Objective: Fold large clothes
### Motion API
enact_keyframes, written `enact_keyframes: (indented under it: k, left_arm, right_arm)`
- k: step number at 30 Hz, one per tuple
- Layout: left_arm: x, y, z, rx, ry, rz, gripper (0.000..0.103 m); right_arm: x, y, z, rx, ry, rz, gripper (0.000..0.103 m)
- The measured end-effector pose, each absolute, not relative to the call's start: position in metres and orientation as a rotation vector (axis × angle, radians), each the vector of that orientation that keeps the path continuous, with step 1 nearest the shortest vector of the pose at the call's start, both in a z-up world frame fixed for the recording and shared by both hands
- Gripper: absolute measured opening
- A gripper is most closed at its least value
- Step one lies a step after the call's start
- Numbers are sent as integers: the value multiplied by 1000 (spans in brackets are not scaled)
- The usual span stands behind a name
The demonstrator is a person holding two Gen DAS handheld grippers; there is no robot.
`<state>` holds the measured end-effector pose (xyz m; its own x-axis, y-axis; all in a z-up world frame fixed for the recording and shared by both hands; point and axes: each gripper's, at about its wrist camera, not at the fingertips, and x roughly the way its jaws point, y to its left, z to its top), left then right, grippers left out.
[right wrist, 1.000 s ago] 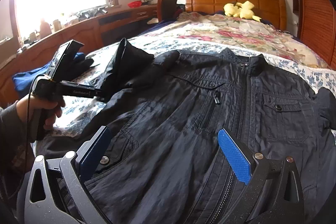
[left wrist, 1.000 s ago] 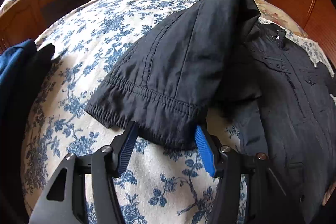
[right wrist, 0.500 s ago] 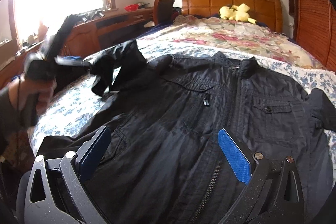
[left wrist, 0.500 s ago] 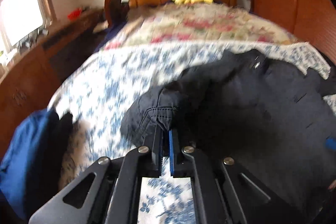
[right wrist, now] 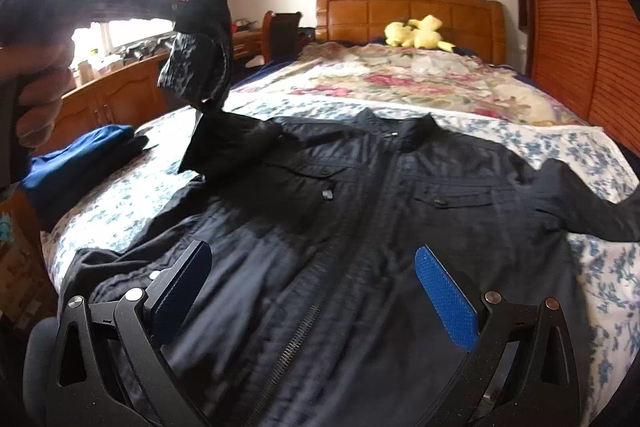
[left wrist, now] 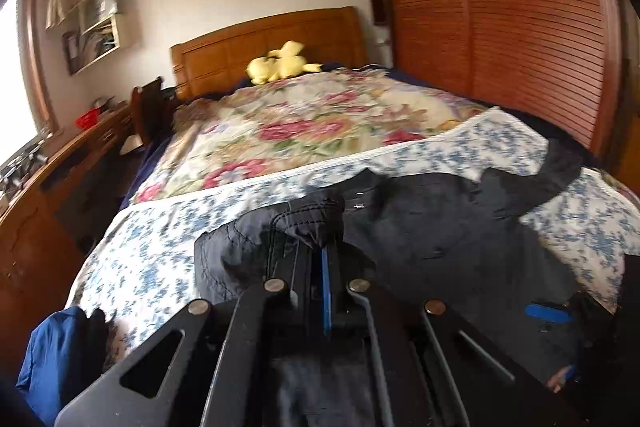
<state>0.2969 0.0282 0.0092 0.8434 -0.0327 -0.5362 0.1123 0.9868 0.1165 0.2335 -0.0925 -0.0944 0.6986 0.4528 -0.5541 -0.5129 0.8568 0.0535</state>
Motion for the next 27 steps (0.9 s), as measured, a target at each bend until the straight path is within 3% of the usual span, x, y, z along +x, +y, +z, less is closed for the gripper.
enact_keyframes:
  k: [10, 14, 20, 27]
  left_arm:
    - [259, 1, -14, 112, 609, -183, 6]
    - [244, 2, -30, 60, 625, -249, 23]
    - [216, 19, -44, 3, 598, -245, 34]
    - [200, 60, -73, -47, 596, -182, 37]
  right_arm:
    - [226, -134, -88, -92, 582, 489, 103]
    - [227, -135, -86, -84, 582, 491, 103]
    - [230, -116, -91, -109, 591, 505, 103]
    - [236, -89, -105, -135, 624, 560, 103]
